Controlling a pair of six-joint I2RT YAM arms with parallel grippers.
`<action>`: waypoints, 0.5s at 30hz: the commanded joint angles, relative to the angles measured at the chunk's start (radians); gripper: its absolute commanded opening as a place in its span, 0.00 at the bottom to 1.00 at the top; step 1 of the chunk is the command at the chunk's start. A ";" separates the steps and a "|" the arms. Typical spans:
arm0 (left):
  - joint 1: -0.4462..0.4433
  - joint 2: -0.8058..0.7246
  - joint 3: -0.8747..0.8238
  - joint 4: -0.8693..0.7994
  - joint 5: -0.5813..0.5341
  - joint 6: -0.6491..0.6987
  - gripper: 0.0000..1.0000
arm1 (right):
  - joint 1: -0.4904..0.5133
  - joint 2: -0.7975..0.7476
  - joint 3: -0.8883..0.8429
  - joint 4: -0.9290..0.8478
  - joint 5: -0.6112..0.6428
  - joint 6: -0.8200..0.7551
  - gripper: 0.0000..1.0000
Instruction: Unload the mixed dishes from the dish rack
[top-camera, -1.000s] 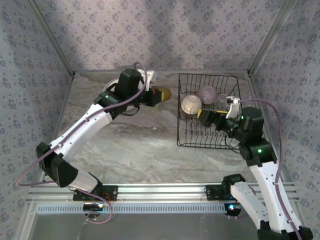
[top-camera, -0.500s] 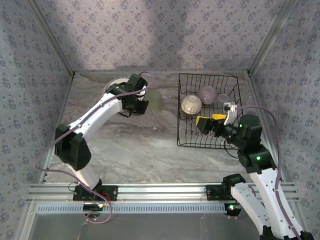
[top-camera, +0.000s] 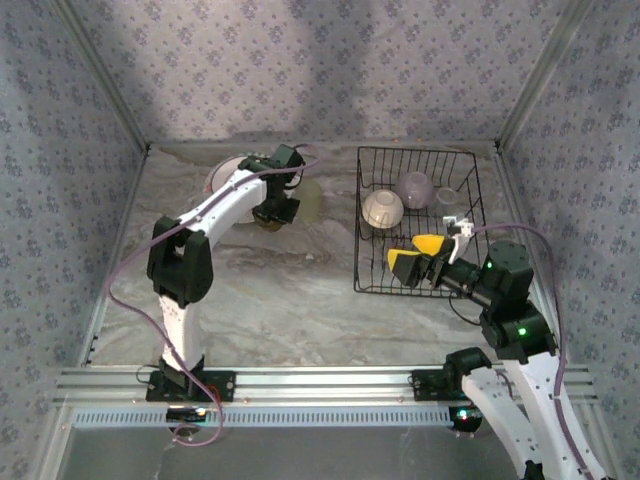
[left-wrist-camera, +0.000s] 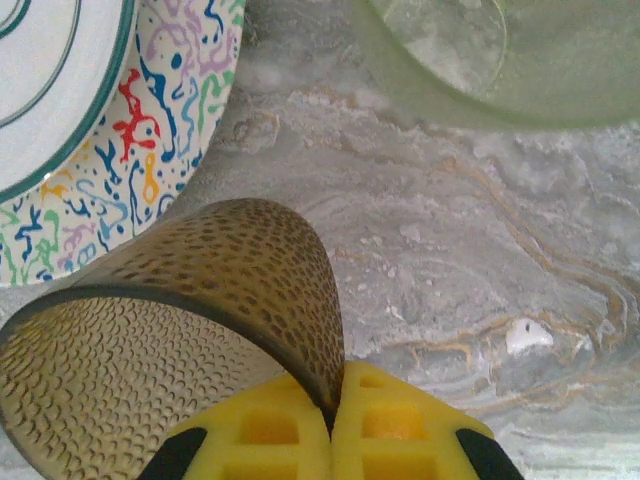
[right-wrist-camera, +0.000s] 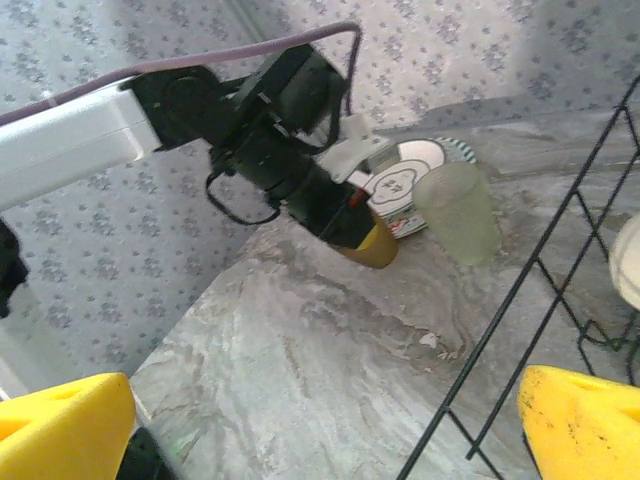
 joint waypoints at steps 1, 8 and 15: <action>0.007 0.043 0.069 -0.038 -0.004 0.017 0.00 | 0.006 -0.014 -0.007 0.007 -0.061 -0.010 1.00; 0.010 0.132 0.158 -0.058 0.006 0.015 0.00 | 0.008 -0.023 -0.003 -0.019 -0.071 -0.010 1.00; 0.008 0.173 0.209 -0.060 0.012 0.010 0.00 | 0.008 -0.034 -0.002 -0.041 -0.061 -0.015 1.00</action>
